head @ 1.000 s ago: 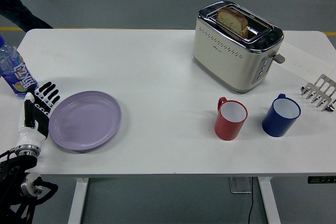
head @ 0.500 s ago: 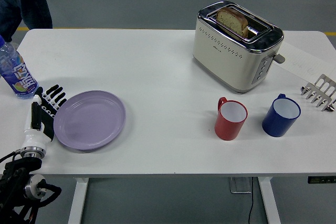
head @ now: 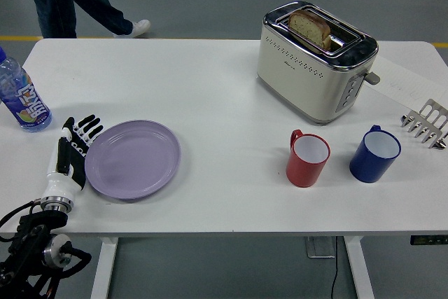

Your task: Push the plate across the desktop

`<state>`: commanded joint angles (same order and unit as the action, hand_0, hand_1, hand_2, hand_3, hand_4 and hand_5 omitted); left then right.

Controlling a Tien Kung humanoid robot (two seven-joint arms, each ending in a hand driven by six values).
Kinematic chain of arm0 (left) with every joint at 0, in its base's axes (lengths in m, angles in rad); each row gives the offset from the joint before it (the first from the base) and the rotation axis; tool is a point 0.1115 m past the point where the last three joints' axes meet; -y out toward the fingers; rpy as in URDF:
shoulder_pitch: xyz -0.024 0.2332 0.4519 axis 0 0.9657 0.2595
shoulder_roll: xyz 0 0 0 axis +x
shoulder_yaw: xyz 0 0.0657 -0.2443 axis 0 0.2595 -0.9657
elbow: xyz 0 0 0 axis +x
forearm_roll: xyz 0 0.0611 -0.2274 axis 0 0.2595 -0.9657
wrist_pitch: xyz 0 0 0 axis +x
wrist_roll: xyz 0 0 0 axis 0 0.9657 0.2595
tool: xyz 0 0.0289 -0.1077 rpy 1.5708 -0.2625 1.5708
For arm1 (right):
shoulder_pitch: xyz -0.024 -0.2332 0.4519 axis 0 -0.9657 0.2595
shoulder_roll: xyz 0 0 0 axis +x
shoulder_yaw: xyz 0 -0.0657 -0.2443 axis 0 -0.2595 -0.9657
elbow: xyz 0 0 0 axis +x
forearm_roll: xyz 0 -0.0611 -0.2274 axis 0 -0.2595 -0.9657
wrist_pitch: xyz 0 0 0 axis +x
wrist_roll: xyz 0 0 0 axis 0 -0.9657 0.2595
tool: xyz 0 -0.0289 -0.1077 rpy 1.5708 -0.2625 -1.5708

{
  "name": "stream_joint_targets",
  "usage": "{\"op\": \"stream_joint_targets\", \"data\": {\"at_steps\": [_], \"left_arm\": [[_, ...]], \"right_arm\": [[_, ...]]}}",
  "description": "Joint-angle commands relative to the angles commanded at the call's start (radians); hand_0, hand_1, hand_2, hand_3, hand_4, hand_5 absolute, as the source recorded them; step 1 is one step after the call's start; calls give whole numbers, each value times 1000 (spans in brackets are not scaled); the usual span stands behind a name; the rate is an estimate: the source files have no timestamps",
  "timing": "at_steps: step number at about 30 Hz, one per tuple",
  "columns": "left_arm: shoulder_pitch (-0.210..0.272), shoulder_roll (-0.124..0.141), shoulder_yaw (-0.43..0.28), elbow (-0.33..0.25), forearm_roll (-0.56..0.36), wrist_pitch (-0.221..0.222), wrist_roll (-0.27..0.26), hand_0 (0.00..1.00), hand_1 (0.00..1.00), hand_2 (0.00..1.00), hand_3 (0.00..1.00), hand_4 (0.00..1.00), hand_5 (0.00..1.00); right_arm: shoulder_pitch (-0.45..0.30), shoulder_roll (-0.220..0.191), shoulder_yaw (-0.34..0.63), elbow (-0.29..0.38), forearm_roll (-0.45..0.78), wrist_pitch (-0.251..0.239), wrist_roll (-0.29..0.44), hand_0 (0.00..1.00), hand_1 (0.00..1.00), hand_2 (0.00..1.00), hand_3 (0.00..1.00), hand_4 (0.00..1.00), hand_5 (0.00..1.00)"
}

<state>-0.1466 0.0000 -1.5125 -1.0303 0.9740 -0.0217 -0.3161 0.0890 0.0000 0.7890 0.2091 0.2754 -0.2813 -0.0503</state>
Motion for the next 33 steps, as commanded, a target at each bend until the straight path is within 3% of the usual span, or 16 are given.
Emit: {"op": "stream_joint_targets", "data": {"at_steps": [14,33], "left_arm": [[-30,0,13,15,-12,9,-6,804,803,790,701,552,998],[-35,0,74,19,-14,6,-2,804,798,789,699,547,998]], "right_arm": [[7,0,3,0,-6,0,-2,569,476,623,633,410,593],[9,0,5,0,-11,0,-3,569,476,622,633,410,594]]}}
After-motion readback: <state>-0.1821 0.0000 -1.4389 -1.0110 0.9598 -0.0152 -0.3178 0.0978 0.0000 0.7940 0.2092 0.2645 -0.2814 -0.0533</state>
